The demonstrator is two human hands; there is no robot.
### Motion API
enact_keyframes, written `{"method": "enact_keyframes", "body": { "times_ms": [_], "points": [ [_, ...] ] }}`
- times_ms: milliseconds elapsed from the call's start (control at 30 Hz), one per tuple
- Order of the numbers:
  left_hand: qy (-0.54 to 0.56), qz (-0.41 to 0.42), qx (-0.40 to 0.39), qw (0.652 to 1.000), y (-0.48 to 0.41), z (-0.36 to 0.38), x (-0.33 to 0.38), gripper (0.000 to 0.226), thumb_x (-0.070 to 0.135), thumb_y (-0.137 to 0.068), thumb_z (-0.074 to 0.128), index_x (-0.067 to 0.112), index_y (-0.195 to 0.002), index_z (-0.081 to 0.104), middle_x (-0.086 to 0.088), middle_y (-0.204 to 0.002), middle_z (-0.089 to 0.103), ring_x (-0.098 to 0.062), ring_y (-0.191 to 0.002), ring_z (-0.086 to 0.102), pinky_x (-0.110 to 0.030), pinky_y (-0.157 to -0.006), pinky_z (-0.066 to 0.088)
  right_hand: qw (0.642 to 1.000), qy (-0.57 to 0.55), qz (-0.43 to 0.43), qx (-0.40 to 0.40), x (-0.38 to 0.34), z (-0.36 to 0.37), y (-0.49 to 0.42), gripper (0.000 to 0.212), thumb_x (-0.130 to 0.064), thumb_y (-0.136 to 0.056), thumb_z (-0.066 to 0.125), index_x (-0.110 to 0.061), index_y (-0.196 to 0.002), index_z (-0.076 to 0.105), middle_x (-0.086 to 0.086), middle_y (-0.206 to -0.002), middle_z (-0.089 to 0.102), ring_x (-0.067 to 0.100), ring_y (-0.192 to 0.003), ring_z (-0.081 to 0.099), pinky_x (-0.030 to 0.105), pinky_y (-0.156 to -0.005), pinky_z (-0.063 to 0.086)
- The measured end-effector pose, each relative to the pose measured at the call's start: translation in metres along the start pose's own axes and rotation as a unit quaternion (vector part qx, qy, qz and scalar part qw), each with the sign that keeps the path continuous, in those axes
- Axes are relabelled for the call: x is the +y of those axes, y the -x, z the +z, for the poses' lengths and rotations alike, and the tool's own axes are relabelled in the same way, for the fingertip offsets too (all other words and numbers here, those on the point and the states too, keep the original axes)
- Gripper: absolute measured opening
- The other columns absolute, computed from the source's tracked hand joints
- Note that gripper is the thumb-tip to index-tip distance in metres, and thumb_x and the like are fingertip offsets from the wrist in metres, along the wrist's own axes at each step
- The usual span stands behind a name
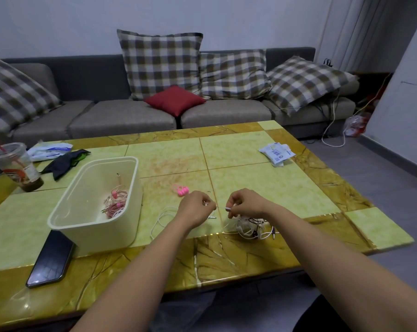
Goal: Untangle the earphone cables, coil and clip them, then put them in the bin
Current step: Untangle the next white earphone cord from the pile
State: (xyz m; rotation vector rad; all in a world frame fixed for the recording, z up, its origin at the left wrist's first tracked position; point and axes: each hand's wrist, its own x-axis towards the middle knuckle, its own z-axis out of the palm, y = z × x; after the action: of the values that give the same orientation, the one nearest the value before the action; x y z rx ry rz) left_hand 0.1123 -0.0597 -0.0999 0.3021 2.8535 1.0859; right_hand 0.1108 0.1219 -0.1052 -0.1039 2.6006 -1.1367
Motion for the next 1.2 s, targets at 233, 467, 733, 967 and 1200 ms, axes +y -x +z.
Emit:
{"method": "enact_keyframes", "body": {
  "times_ms": [233,467,733,967,1200],
  "points": [
    [0.113,-0.047,0.122,0.985,-0.008,0.000,0.006,0.019,0.020,-0.092,0.057,0.012,-0.089,0.074,-0.002,-0.098,0.072,-0.018,-0.096,0.063,-0.031,-0.078,0.047,0.979,-0.185,-0.006,0.084,0.006,-0.010,0.005,0.020,-0.002,-0.092,0.053,-0.004,-0.088,0.072,0.003,-0.073,0.068,0.008,-0.062,0.059,0.016,-0.057,0.047],
    [0.250,-0.072,0.100,0.960,-0.014,0.006,0.020,0.019,0.019,-0.100,0.045,0.010,-0.102,0.062,-0.009,-0.109,0.064,-0.025,-0.095,0.064,-0.032,-0.075,0.046,0.931,-0.331,-0.010,0.151,0.008,-0.009,0.001,0.025,-0.005,-0.093,0.051,-0.012,-0.088,0.074,0.004,-0.084,0.068,0.017,-0.064,0.053,0.024,-0.055,0.044],
    [0.275,-0.106,0.098,0.951,-0.013,0.000,0.024,0.021,0.019,-0.096,0.049,0.007,-0.090,0.064,0.003,-0.079,0.055,-0.007,-0.068,0.046,-0.025,-0.062,0.036,0.886,-0.444,-0.055,0.118,0.014,-0.009,0.001,0.020,-0.009,-0.099,0.052,-0.012,-0.106,0.070,0.006,-0.097,0.070,0.017,-0.084,0.063,0.029,-0.079,0.050],
    [0.315,-0.107,0.087,0.939,-0.011,0.000,0.017,0.015,0.022,-0.083,0.073,0.008,-0.087,0.078,-0.003,-0.099,0.072,-0.016,-0.100,0.061,-0.029,-0.080,0.042,0.888,-0.452,-0.044,0.069,0.011,-0.005,0.000,0.009,-0.004,-0.096,0.055,-0.011,-0.098,0.059,0.008,-0.087,0.066,0.018,-0.074,0.062,0.027,-0.073,0.048],
    [0.379,-0.152,0.048,0.912,-0.004,-0.005,0.030,0.018,0.017,-0.091,0.059,0.007,-0.097,0.073,0.006,-0.080,0.056,-0.014,-0.076,0.046,-0.027,-0.063,0.035,0.856,-0.510,-0.039,0.082,0.007,-0.004,-0.002,0.019,0.015,-0.084,0.062,-0.004,-0.088,0.058,0.021,-0.103,0.065,0.027,-0.091,0.066,0.027,-0.079,0.057]
  ]
}}
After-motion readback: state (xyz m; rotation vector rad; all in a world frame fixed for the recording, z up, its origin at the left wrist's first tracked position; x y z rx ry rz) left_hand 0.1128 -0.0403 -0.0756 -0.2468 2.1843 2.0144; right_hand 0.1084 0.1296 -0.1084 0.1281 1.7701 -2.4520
